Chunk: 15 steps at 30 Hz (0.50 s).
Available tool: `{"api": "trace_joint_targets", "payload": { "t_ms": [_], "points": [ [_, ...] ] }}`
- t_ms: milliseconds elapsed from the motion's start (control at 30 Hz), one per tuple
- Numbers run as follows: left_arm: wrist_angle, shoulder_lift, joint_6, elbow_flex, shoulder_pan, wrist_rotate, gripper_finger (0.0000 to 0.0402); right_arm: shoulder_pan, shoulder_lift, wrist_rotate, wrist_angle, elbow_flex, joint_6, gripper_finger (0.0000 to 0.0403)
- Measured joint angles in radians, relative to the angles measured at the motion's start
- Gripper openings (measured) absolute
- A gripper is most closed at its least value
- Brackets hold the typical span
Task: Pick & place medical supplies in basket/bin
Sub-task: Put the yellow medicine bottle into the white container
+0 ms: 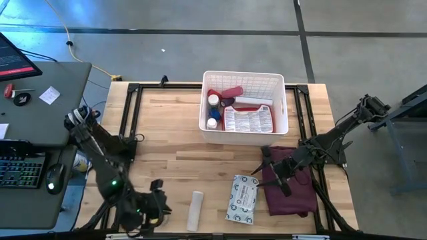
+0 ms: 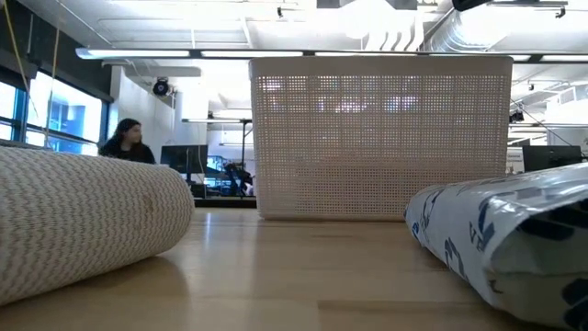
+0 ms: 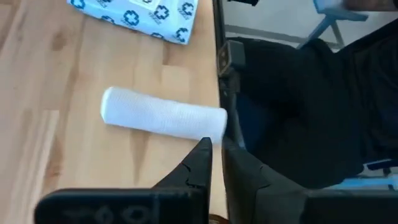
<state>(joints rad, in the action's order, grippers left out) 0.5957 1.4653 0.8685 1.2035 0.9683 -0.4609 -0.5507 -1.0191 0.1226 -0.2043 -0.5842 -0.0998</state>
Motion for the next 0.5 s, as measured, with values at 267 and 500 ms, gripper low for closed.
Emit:
{"api": "trace_joint_targets", "payload": {
  "t_ms": [267,500],
  "points": [
    [-0.012,0.071,0.034,0.001,0.007,-0.032,0.0184,0.0,0.0,-0.001,0.001,0.0,-0.004,0.0197],
    [-0.003,0.08,0.159,0.0,0.026,0.065,0.0309,0.0,0.0,0.001,0.005,0.0,-0.001,0.0197]
  ]
}}
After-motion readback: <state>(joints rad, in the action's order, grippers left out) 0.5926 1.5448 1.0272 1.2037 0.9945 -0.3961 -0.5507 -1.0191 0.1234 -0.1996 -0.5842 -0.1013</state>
